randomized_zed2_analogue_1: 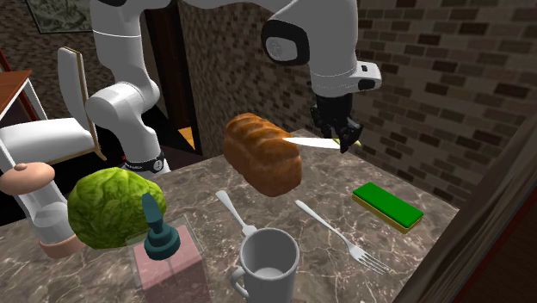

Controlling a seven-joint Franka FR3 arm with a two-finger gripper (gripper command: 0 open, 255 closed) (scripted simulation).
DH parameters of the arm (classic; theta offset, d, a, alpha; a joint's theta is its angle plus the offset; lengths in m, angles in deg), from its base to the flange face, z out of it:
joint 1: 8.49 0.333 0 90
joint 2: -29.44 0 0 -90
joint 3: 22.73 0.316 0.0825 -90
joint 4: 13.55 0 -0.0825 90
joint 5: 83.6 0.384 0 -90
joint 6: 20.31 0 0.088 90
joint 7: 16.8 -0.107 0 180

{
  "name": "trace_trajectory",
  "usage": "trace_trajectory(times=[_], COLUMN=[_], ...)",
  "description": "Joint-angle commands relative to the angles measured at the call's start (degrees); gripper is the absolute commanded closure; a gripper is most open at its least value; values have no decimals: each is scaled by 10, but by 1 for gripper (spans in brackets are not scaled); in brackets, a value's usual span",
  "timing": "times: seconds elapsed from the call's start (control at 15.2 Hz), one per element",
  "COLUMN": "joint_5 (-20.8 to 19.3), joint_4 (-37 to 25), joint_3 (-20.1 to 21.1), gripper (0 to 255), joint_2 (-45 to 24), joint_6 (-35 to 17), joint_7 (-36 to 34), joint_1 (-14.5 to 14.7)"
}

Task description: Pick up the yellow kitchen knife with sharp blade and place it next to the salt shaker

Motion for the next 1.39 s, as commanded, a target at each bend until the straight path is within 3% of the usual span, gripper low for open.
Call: trace_trajectory(times=[0.0, 1.32], joint_5=[-4, -34], joint_4=[-12, -132], joint_3=[-1, -8], gripper=[255, 255], joint_2=[2, 26], joint_6=[13, 148], joint_7=[-6, -59], joint_1=[0, -4])
